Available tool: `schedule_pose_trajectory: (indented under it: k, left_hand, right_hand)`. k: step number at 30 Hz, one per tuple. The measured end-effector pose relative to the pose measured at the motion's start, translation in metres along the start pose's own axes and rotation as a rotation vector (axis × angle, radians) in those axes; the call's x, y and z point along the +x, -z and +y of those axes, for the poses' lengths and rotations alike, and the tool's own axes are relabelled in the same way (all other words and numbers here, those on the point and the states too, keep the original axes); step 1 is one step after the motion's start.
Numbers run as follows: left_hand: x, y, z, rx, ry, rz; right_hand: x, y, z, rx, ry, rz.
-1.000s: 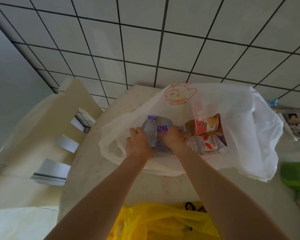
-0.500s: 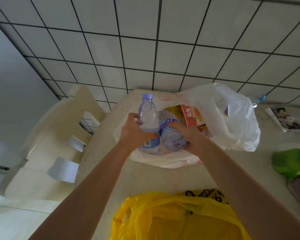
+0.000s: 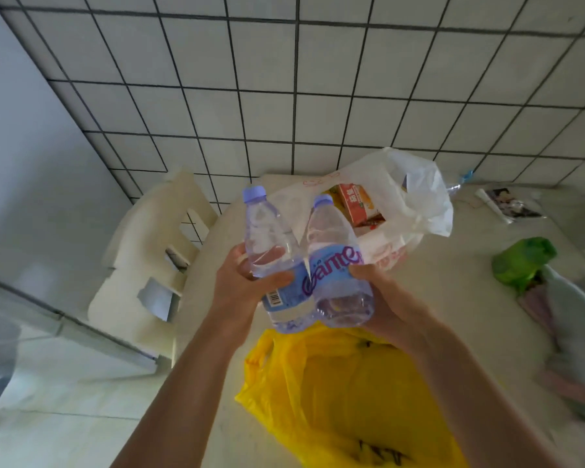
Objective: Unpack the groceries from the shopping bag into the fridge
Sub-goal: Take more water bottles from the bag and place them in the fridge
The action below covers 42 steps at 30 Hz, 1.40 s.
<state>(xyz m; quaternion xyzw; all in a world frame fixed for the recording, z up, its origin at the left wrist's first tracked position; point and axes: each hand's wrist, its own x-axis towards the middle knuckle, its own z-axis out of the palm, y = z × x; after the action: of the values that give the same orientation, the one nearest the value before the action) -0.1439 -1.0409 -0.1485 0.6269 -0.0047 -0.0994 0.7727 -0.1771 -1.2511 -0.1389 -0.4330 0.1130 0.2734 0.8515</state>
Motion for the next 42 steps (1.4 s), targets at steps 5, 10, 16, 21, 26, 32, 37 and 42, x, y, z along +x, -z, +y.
schedule_pose_trajectory:
  k: [5,10,16,21,26,32,37,42]
  left_hand:
    - [-0.066,0.014,-0.027,-0.181,0.086,-0.046]
    - [-0.127,0.026,-0.042,-0.277,0.236,-0.056]
    - [-0.208,0.031,-0.054,-0.281,0.268,0.055]
    - [-0.286,0.025,-0.074,-0.284,0.27,0.185]
    - [-0.369,0.026,-0.094,-0.349,0.212,0.384]
    - [-0.458,0.044,-0.1,-0.344,0.145,0.664]
    - [-0.519,0.074,-0.102,-0.387,0.086,0.891]
    - [-0.581,0.121,-0.099,-0.371,0.063,1.09]
  right_hand:
    - [-0.058,-0.011,0.052,0.092,0.024,0.04]
    - [-0.108,-0.025,0.087,-0.008,0.037,0.195]
    - [-0.155,-0.035,0.13,-0.226,0.109,0.254]
    - [-0.175,-0.039,0.167,-0.348,0.116,0.137]
    - [-0.187,-0.047,0.207,-0.554,0.134,0.016]
    - [-0.199,-0.082,0.259,-0.784,0.069,-0.167]
    - [-0.198,-0.13,0.306,-0.886,-0.039,-0.349]
    - [-0.194,-0.194,0.365,-0.999,-0.081,-0.465]
